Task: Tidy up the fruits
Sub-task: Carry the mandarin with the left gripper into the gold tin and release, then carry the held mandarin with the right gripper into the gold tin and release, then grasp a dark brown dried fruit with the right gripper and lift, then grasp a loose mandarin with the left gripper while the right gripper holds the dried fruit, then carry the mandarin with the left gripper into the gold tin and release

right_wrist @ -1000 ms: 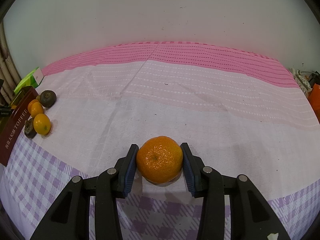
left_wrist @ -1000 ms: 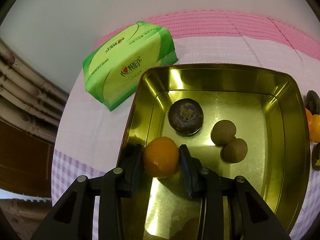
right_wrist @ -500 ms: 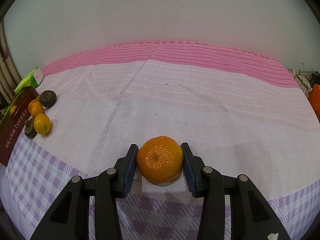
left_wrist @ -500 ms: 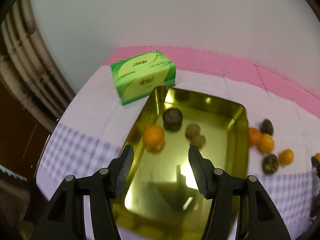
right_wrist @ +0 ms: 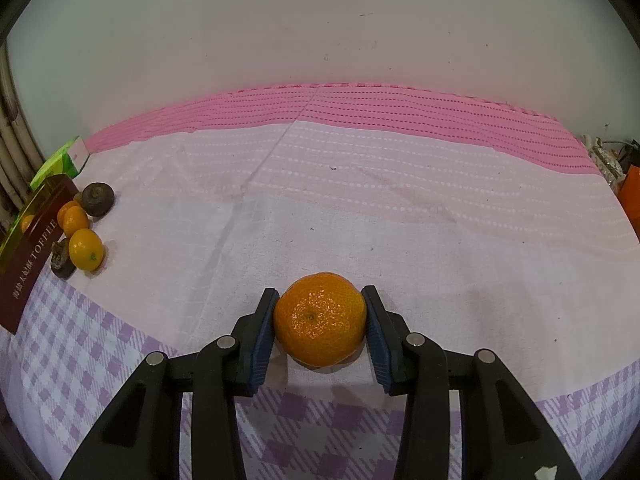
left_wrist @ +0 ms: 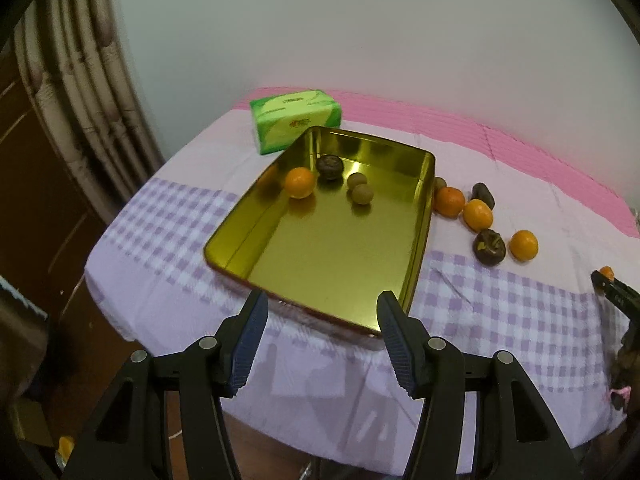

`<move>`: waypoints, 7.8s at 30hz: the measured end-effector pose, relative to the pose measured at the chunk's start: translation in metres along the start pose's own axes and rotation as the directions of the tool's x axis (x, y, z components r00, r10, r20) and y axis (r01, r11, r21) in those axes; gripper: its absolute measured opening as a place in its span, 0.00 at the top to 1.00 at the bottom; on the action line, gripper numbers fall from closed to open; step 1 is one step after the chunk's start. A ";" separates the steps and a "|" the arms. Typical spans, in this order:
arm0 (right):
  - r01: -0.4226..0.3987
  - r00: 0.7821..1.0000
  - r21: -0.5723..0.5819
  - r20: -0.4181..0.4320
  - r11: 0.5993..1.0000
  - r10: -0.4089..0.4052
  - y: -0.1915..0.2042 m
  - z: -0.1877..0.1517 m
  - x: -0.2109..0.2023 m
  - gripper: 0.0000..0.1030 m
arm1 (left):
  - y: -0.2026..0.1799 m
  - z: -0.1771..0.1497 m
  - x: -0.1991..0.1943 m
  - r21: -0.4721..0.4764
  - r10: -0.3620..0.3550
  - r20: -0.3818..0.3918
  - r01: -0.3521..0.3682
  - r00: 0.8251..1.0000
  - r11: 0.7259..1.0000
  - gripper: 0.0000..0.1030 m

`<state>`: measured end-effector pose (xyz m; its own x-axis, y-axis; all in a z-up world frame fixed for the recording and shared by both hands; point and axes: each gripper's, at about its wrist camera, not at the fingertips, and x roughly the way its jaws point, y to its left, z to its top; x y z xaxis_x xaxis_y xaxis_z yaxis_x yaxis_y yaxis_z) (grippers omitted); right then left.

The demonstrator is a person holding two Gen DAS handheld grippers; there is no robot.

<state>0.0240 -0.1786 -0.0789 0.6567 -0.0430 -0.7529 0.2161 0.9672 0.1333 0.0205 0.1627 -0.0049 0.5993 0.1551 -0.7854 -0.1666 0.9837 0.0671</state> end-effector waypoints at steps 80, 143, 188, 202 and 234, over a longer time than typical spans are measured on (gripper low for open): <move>-0.507 0.847 -0.277 -0.335 0.817 0.412 0.412 0.085 0.054 0.61 | 0.075 -0.002 0.022 -0.234 0.055 -0.093 -0.076 0.994 0.969 0.39; -0.360 0.932 -0.303 -0.084 0.883 0.351 0.199 0.029 -0.027 0.64 | 0.043 -0.003 0.018 -0.100 0.109 -0.056 -0.114 0.992 0.988 0.35; -0.125 0.992 0.061 0.019 0.990 0.124 -0.024 -0.001 -0.001 0.60 | -0.142 0.068 0.073 0.096 -0.352 -0.145 0.368 0.925 0.925 0.35; -0.164 0.986 0.088 0.028 0.982 0.162 -0.032 -0.002 -0.001 0.60 | -0.153 0.084 0.142 0.019 -0.286 -0.224 0.298 0.932 0.954 0.49; -0.157 0.987 0.094 0.028 0.983 0.155 -0.032 -0.001 0.000 0.64 | -0.120 0.039 0.052 0.034 -0.359 -0.180 0.370 0.916 0.928 0.63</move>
<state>0.0161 -0.2097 -0.0836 0.7020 0.1007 -0.7050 0.1774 0.9340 0.3102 0.1023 0.0561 -0.0303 0.4674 -0.2272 -0.8544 0.0939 0.9737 -0.2076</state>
